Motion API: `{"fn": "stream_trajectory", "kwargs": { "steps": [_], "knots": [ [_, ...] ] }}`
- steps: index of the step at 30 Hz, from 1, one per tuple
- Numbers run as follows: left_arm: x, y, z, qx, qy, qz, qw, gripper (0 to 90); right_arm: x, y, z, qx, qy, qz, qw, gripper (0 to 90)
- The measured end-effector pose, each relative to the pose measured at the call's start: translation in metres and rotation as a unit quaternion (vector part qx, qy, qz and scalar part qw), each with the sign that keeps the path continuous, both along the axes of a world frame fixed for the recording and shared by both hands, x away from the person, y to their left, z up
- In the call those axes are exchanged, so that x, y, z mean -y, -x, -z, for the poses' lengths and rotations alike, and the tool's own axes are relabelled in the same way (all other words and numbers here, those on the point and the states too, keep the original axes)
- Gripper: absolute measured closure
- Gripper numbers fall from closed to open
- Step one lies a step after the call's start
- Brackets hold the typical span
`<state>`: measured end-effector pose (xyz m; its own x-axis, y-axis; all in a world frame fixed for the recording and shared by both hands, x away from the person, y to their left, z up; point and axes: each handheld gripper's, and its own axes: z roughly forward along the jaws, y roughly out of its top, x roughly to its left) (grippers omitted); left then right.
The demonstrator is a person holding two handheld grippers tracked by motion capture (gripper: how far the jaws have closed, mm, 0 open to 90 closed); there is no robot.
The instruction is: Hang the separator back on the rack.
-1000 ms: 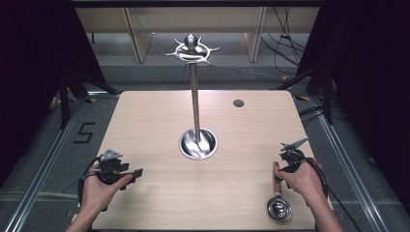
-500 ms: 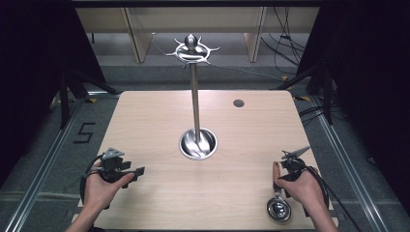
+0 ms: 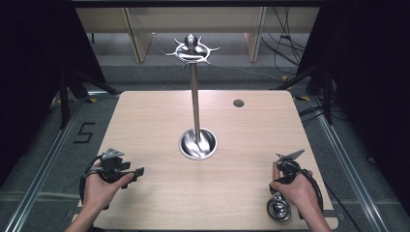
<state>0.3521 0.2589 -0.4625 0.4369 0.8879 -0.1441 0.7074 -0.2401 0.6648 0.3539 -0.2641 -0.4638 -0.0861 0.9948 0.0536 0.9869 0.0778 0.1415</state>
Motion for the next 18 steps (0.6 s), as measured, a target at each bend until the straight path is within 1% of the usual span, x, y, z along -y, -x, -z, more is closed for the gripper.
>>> {"fn": "stream_trajectory", "kwargs": {
  "steps": [1, 2, 3, 4, 5, 6, 7, 8, 9, 10, 11, 12, 13, 14, 16, 17, 18],
  "knots": [
    [0.000, 0.000, 0.001, 0.000, 0.001, -0.001, 1.0000, 35.4, -0.001, -0.001, 0.000, -0.010, 0.001, 0.009, 0.9999, 41.3],
    [0.000, 0.000, 0.001, -0.004, 0.001, -0.002, 1.0000, 35.4, 0.001, -0.001, 0.001, -0.011, 0.011, -0.008, 0.9998, 42.9],
    [0.000, 0.000, 0.002, -0.004, -0.002, -0.002, 1.0000, 35.4, -0.001, -0.001, 0.001, -0.009, 0.010, 0.001, 0.9999, 43.8],
    [0.000, 0.000, 0.002, -0.003, -0.001, -0.002, 1.0000, 35.4, -0.001, -0.002, 0.003, -0.008, 0.010, -0.003, 0.9999, 44.6],
    [0.000, 0.000, 0.002, 0.000, -0.001, -0.003, 1.0000, 35.3, -0.002, -0.001, 0.004, -0.009, 0.011, -0.001, 0.9999, 45.8],
    [0.000, 0.000, 0.002, -0.001, -0.001, -0.001, 1.0000, 35.3, -0.003, -0.002, 0.005, -0.017, 0.014, -0.003, 0.9997, 46.5],
    [0.000, 0.001, 0.001, -0.002, -0.001, 0.000, 1.0000, 35.2, -0.004, -0.002, 0.006, -0.013, 0.009, -0.005, 0.9999, 46.9],
    [0.000, 0.001, 0.001, 0.000, 0.001, -0.001, 1.0000, 35.2, -0.005, -0.002, 0.007, -0.009, 0.011, -0.001, 0.9999, 47.3],
    [0.000, 0.001, 0.001, 0.000, 0.001, 0.000, 1.0000, 35.1, -0.006, -0.003, 0.005, -0.026, 0.022, -0.007, 0.9994, 47.6],
    [0.000, 0.001, 0.001, 0.000, 0.001, 0.001, 1.0000, 35.0, -0.008, -0.002, 0.006, -0.021, 0.024, -0.008, 0.9995, 48.2],
    [0.000, 0.001, 0.001, 0.000, 0.000, 0.001, 1.0000, 35.0, -0.006, -0.003, 0.006, -0.027, 0.030, -0.025, 0.9989, 48.7],
    [0.000, 0.001, 0.001, -0.001, 0.000, 0.001, 1.0000, 35.0, -0.008, -0.003, 0.007, -0.026, 0.031, -0.019, 0.9990, 49.0],
    [0.000, 0.001, 0.001, -0.003, -0.001, 0.003, 1.0000, 34.9, -0.010, -0.003, 0.007, -0.024, 0.028, -0.008, 0.9993, 50.0],
    [0.000, 0.002, 0.000, -0.003, -0.002, 0.004, 1.0000, 34.9, -0.011, -0.003, 0.007, -0.032, 0.029, -0.007, 0.9990, 50.5],
    [0.001, 0.002, 0.000, -0.001, 0.001, 0.007, 1.0000, 34.8, -0.013, -0.003, 0.008, -0.030, 0.029, -0.002, 0.9991, 51.8],
    [0.001, 0.002, 0.000, -0.005, 0.002, 0.010, 0.9999, 34.8, -0.008, -0.004, 0.009, -0.033, 0.042, -0.041, 0.9977, 51.9],
    [0.001, 0.002, 0.000, -0.003, 0.004, 0.008, 1.0000, 34.7, -0.012, -0.004, 0.009, -0.031, 0.037, -0.020, 0.9987, 52.2]
  ]
}}
